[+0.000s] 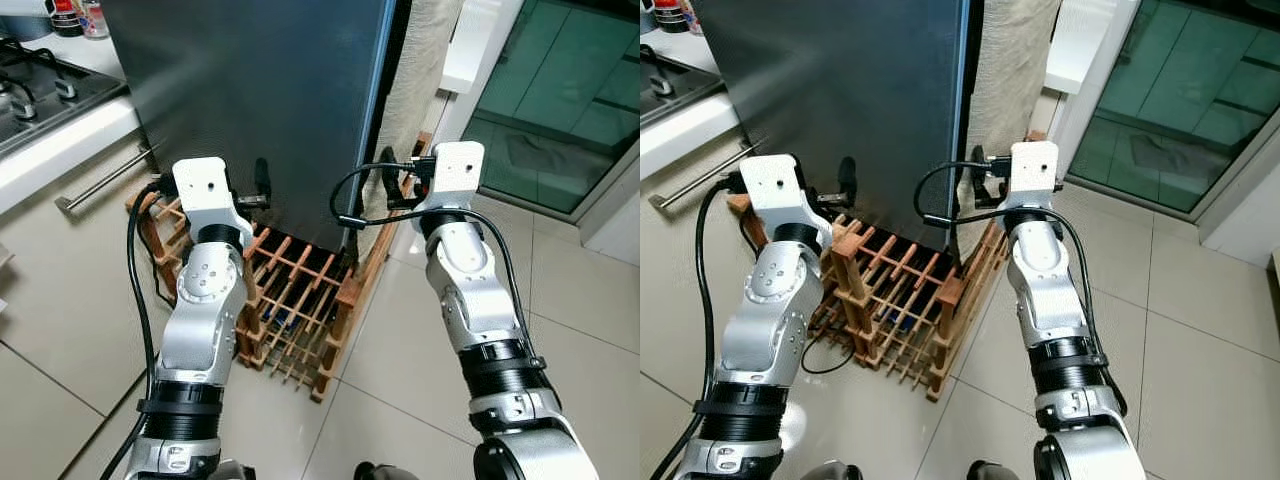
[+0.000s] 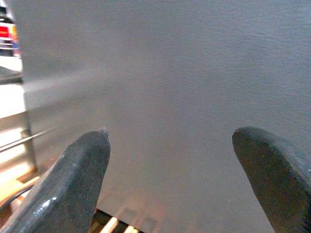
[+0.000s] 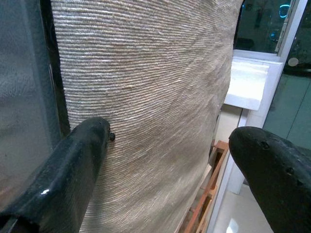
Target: Restocking fridge
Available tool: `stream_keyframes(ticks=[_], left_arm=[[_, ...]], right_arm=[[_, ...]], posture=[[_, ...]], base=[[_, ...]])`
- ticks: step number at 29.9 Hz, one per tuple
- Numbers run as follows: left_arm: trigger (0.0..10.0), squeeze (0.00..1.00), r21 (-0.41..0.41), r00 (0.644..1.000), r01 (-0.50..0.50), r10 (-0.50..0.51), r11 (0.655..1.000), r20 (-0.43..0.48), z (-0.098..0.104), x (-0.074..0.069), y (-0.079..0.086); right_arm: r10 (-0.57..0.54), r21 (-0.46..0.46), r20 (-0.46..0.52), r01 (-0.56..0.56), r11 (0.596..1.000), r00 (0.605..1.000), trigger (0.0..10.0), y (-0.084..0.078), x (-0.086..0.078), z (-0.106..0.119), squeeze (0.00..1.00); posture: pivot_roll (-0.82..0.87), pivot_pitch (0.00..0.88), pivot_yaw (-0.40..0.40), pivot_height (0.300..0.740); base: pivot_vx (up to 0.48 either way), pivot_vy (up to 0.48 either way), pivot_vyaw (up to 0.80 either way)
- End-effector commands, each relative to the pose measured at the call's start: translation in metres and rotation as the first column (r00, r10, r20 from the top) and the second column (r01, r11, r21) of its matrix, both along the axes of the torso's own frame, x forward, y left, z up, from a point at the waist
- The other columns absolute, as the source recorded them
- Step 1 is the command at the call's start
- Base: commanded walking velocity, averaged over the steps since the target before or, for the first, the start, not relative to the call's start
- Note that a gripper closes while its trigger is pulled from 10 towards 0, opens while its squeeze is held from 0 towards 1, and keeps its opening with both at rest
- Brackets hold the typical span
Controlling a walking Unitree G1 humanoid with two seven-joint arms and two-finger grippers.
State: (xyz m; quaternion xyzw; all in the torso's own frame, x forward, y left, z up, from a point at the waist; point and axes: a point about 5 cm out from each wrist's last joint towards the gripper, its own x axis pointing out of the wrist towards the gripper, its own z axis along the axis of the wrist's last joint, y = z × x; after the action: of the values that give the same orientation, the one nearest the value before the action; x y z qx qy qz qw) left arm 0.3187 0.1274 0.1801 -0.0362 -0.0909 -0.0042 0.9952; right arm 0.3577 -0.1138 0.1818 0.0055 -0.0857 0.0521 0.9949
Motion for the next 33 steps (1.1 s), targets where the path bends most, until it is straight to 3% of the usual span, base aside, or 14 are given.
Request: stream_keyframes(ticks=[1, 16, 33], left_arm=[[10.0, 0.00, 0.037, 0.999, 0.040, -0.039, 0.999, -0.010, -0.006, -0.005, -0.003], [10.0, 0.00, 0.041, 0.998, 0.052, -0.050, 0.998, -0.028, -0.015, -0.011, -0.003], [10.0, 0.00, 0.043, 0.999, 0.044, -0.043, 0.998, -0.016, -0.013, -0.012, -0.006]], right_arm=[[0.001, 0.036, 0.011, -0.002, 0.999, 1.000, 10.0, 0.000, 0.004, 0.005, 0.00], [0.072, 0.025, -0.004, -0.072, 0.997, 0.997, 10.0, 0.016, -0.014, -0.007, 0.00], [0.051, 0.001, 0.008, -0.051, 0.999, 0.999, 10.0, 0.014, 0.012, 0.003, 0.00]], posture=[[-0.03, 0.071, -0.060, 0.740], [-0.03, 0.072, -0.071, 0.740], [-0.01, 0.056, -0.075, 0.740]], base=[[0.000, 0.000, 0.00], [0.000, 0.000, 0.00], [0.000, 0.000, 0.00]])
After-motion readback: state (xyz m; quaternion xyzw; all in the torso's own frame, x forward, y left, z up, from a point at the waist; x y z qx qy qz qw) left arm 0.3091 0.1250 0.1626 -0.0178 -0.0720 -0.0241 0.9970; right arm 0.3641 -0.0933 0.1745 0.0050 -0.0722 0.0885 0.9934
